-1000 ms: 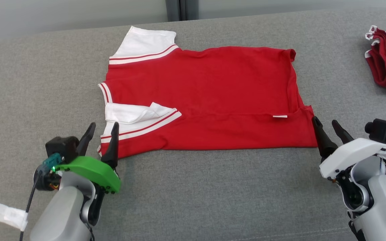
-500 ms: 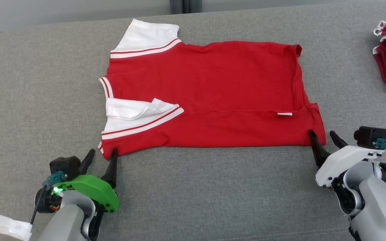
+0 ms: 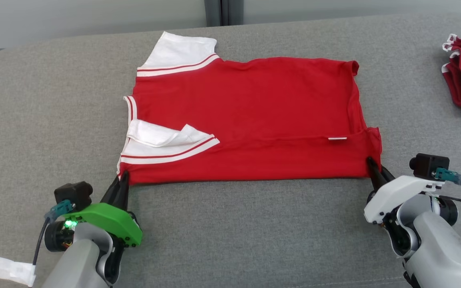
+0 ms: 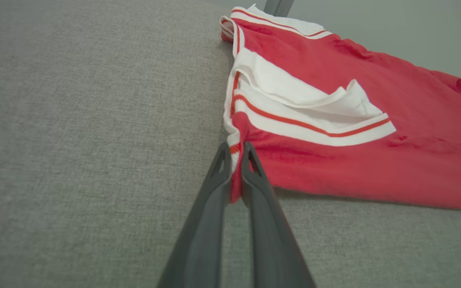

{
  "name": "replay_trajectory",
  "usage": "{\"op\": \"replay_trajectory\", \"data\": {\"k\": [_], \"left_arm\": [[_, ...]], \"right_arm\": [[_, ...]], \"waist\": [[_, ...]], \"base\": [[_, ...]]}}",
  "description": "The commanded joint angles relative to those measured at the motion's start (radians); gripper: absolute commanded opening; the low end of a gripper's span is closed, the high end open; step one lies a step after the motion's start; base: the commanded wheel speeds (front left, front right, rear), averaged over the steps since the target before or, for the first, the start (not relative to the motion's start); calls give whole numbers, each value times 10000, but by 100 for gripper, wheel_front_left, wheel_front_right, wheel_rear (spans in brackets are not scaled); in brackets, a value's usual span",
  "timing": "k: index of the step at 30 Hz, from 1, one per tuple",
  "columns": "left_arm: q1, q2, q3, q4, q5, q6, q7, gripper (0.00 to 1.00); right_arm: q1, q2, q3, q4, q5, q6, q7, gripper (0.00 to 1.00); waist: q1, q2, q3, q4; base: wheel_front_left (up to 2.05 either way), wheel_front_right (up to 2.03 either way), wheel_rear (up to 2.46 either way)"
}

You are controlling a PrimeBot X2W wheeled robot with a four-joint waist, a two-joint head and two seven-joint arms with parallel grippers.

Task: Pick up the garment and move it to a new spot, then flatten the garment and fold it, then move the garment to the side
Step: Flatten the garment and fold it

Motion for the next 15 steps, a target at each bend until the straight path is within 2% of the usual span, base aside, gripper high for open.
{"op": "replay_trajectory", "data": {"k": [1, 7, 15], "left_arm": [[318, 157, 109, -104, -56, -45, -53, 0], [1642, 406, 494, -1142, 3, 171, -87, 0], [3866, 420, 747, -2947, 60, 804, -95, 0]], "right_arm": [[278, -107, 63, -35, 121, 1, -148, 0], [1379, -473, 215, -808, 602, -6, -309, 0], [3432, -610, -271, -2175, 786, -8, 45, 0]], "waist": [[0, 0, -480, 54], [0, 0, -1150, 122], [0, 0, -1372, 164]], "base": [[0, 0, 0], [0, 0, 0], [0, 0, 0]]}}
